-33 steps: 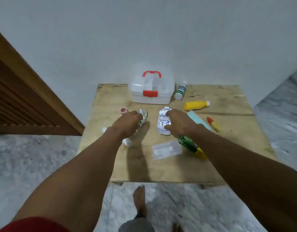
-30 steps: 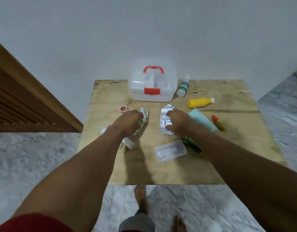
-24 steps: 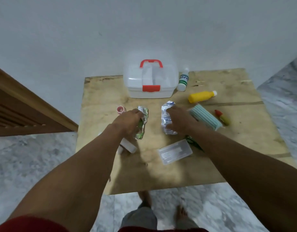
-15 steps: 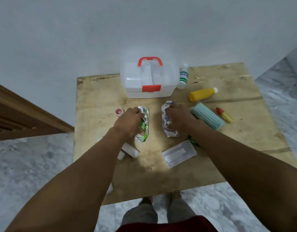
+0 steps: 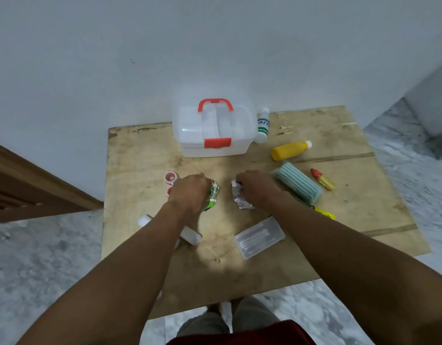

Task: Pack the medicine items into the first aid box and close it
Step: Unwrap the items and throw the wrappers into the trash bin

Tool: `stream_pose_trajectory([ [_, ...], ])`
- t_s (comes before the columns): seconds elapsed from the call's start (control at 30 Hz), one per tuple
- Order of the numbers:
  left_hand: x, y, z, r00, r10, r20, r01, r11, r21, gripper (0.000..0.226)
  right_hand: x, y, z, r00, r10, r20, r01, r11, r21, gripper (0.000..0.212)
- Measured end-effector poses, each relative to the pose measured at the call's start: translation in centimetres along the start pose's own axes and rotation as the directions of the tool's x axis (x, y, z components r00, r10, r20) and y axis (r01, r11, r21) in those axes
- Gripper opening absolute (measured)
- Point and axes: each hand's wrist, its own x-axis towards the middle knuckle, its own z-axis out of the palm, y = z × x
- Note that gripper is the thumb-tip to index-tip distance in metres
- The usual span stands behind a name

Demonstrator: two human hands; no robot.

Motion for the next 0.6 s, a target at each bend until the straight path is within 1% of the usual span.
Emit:
stream_pose_trajectory([
  [0.07,-0.2,-0.1,-0.8,0.999,-0.001,-0.033,-0.001,0.998,-0.06,0.024,-0.1,0.2,-0.4,1.0,0.008,-0.023,-0.007,0.999,0.052,0.015],
  [0.13,-0.4,-0.2,-1.6,0.995,-0.008,-0.099,-0.004,0.993,-0.115,0.029,-0.4,0.5,-1.1,0.997,0.003,-0.072,0.003,0.996,0.084,0.008],
  [0.2,-0.6,-0.1,-2.6,0.987,-0.002,-0.158,-0.021,0.989,-0.145,0.027,-1.2,0.7,-2.3,0.995,-0.001,-0.104,0.011,0.995,0.098,0.011],
  [0.3,-0.8,0.9,-4.5,0.974,0.0,-0.226,-0.03,0.991,-0.131,0.02,-2.6,1.3,-4.3,0.986,0.013,-0.167,0.006,0.994,0.11,0.02],
  [0.4,-0.6,2.7,-6.6,0.962,0.011,-0.272,-0.044,0.992,-0.115,0.015,-4.2,2.7,-6.2,0.97,0.035,-0.242,-0.006,0.993,0.12,0.019],
  [0.53,-0.1,7.0,-8.8,0.958,0.051,-0.282,-0.077,0.994,-0.082,0.018,-7.4,5.9,-8.9,0.961,0.063,-0.271,-0.043,0.996,0.076,0.017],
  [0.6,0.1,10.0,-9.2,0.951,0.078,-0.298,-0.103,0.992,-0.071,0.021,-9.9,8.3,-9.7,0.947,0.097,-0.306,-0.073,0.994,0.087,0.017],
])
